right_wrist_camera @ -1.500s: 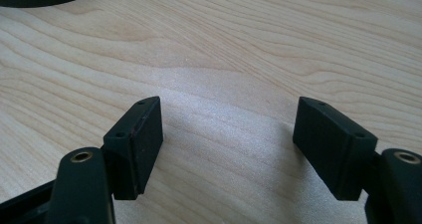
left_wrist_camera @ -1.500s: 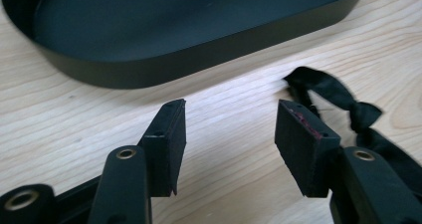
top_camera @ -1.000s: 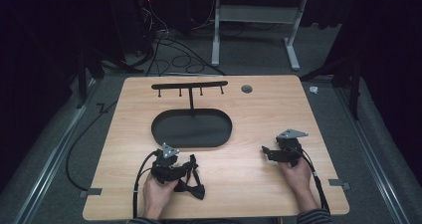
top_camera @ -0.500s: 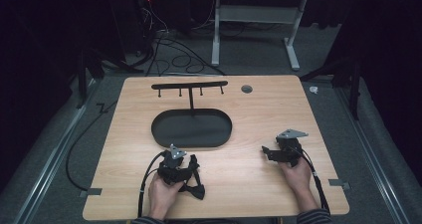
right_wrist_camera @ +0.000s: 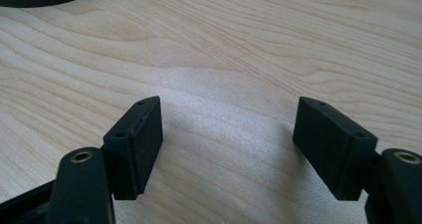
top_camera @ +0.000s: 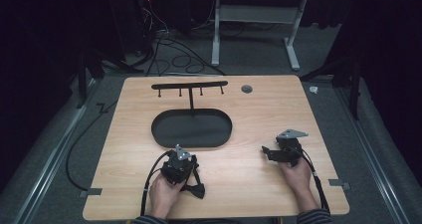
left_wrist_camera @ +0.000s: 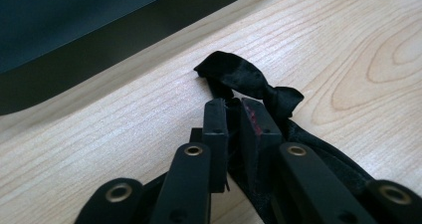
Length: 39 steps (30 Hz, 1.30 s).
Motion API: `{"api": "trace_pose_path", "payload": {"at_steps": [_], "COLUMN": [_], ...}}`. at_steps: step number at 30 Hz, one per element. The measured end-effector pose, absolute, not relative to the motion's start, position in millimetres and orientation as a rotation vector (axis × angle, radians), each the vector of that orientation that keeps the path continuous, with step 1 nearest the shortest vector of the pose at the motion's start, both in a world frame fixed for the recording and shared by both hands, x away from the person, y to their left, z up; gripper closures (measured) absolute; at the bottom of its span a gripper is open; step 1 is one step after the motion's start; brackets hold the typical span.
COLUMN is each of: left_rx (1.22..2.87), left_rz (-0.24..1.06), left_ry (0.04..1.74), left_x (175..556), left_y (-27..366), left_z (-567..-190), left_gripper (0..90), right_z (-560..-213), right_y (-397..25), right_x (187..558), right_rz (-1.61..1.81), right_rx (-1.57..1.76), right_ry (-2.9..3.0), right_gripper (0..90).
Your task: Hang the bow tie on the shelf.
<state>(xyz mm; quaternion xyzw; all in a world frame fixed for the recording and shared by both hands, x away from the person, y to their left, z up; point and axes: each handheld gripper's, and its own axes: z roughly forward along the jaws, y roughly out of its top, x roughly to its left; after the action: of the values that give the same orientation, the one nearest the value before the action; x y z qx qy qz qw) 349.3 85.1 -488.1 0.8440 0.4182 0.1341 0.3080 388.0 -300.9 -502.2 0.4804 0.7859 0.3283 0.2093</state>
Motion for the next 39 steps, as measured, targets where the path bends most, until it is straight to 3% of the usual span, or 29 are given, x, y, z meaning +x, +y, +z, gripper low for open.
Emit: {"api": "trace_pose_path", "payload": {"at_steps": [6,24,39], "left_rx": [2.229,2.124,2.044], "left_rz": [0.353,0.349,0.473], "left_ry": [1.106,1.079,1.025], "left_x": [349.7,350.1,342.8], "left_y": [85.7,99.1,111.1], "left_z": [-488.2,-464.1,-423.8], "left_gripper": [89.3,90.0,90.0], "right_z": [-502.2,-502.2,-502.3], "right_y": [-300.9,-300.9,-300.9], "right_x": [387.9,388.0,388.0], "right_rz": [0.913,0.914,0.915], "right_rx": [1.336,1.337,1.337], "right_ry": [2.186,2.186,2.184], "right_gripper": [28.7,28.7,28.7]}}
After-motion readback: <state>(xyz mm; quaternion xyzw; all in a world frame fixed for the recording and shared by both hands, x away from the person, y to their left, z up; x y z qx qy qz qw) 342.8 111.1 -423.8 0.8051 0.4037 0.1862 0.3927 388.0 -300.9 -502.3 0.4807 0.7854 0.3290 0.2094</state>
